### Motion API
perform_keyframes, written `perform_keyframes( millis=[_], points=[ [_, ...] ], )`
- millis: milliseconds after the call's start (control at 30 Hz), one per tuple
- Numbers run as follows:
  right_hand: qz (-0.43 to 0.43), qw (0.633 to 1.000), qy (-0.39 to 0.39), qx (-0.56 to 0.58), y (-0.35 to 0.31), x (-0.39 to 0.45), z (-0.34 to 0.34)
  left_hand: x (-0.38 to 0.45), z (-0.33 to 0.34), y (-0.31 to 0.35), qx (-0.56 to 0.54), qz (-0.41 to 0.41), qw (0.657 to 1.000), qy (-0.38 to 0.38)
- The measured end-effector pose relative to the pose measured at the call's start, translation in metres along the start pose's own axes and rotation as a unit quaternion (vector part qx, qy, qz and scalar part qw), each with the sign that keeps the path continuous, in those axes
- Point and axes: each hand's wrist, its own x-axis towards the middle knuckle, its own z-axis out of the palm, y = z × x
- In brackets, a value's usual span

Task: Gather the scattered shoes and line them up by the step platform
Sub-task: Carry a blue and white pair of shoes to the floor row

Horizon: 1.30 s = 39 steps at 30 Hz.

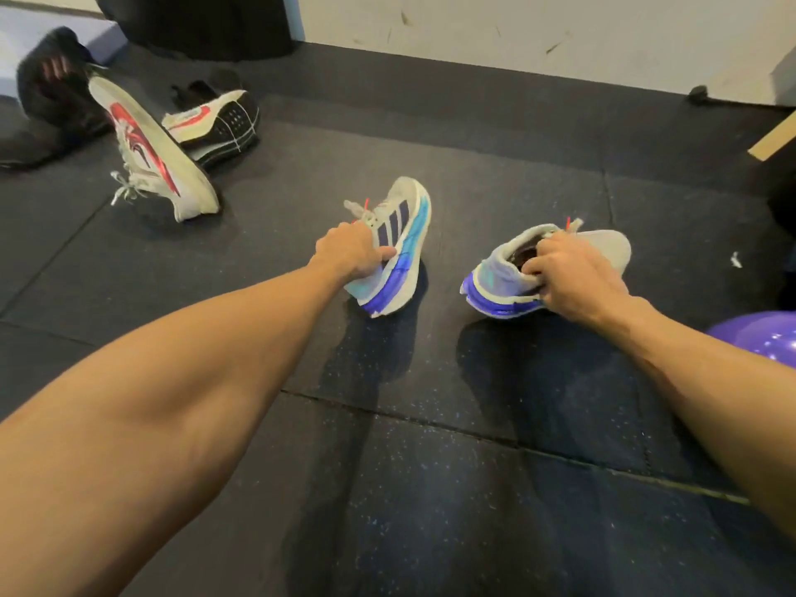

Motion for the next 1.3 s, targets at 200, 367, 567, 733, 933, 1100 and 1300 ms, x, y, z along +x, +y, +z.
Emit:
perform_keyframes(
  millis=[200,367,567,733,933,1100,1300],
  points=[
    [-0.206,0.971,-0.014,-0.117,-0.014,-0.012,-0.001,-0.023,0.0,0.041,0.08,0.136,0.978,-0.136],
    [-0.197,0.96,-0.133,-0.15,-0.016,-0.027,0.018,-0.027,-0.007,0.061,0.119,0.162,0.963,-0.178],
    [-0.018,0.99,-0.121,0.071,-0.054,-0.036,0.022,-0.034,-0.02,0.056,0.233,0.134,0.945,-0.188],
    [0.145,0.956,-0.143,0.213,-0.089,-0.025,0.015,-0.039,-0.009,0.054,0.277,0.144,0.93,-0.195],
    [0.287,0.841,-0.292,0.355,-0.092,0.005,0.014,-0.046,0.007,0.057,0.26,0.165,0.933,-0.184],
    [0.288,0.9,-0.193,0.265,-0.116,-0.006,0.032,-0.07,0.012,0.054,0.159,0.186,0.959,-0.146],
    [0.266,0.907,-0.155,0.289,-0.108,-0.036,-0.076,-0.139,-0.066,0.083,0.091,0.145,0.979,-0.115]
  ],
)
